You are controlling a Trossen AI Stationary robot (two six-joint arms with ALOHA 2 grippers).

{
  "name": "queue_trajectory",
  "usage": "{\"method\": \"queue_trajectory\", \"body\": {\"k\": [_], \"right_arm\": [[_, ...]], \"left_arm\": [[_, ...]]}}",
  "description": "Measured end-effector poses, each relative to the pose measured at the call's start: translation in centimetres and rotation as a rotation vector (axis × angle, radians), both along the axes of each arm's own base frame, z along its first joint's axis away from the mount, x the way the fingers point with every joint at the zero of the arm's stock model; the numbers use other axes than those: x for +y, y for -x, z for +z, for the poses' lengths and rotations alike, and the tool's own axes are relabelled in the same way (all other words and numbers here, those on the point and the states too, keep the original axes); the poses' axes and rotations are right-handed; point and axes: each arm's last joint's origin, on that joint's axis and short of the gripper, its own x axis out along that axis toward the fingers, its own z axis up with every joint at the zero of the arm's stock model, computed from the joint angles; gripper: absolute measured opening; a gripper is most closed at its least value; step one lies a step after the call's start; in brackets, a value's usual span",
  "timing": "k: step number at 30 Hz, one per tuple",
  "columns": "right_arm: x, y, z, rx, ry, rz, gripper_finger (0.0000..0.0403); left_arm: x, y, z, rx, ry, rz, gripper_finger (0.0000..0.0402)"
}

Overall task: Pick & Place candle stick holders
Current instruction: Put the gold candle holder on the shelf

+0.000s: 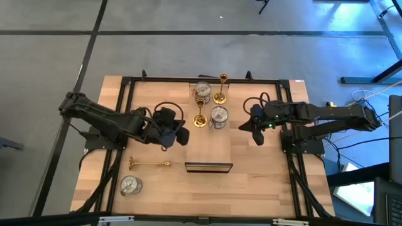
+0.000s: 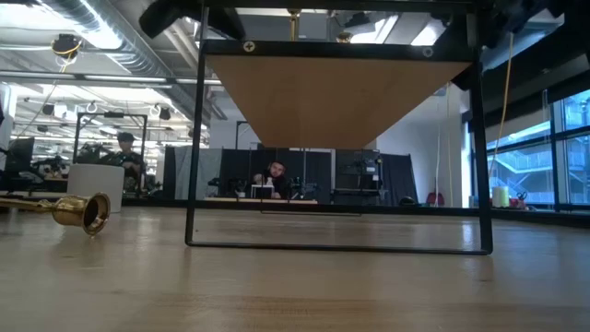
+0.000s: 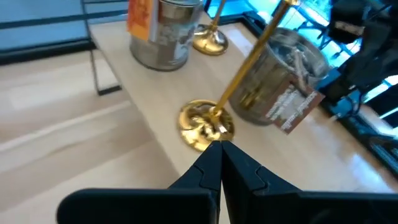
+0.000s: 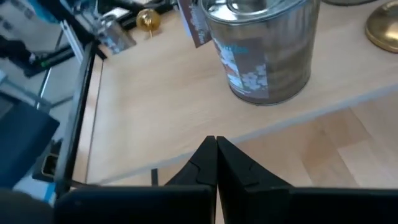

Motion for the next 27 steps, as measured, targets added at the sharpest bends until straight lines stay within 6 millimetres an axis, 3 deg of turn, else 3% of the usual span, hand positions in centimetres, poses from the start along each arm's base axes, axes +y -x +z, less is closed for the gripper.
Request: {"method": "queue_trajectory", "body": {"k": [15,27], "right_arm": [[3.9,-0.2,1.8,-0.223,-0.105,-0.264,0.0001],[8.9,-1.3,1.2,-0.323,-0.168,-0.324,0.0001]], "left_arm": [[0.4,1.0,0.3,0.181,-0.076,-0.208,0.0001],[0.5,1.6,0.3,0.228,-0.096,-0.214,0.0001]]}}
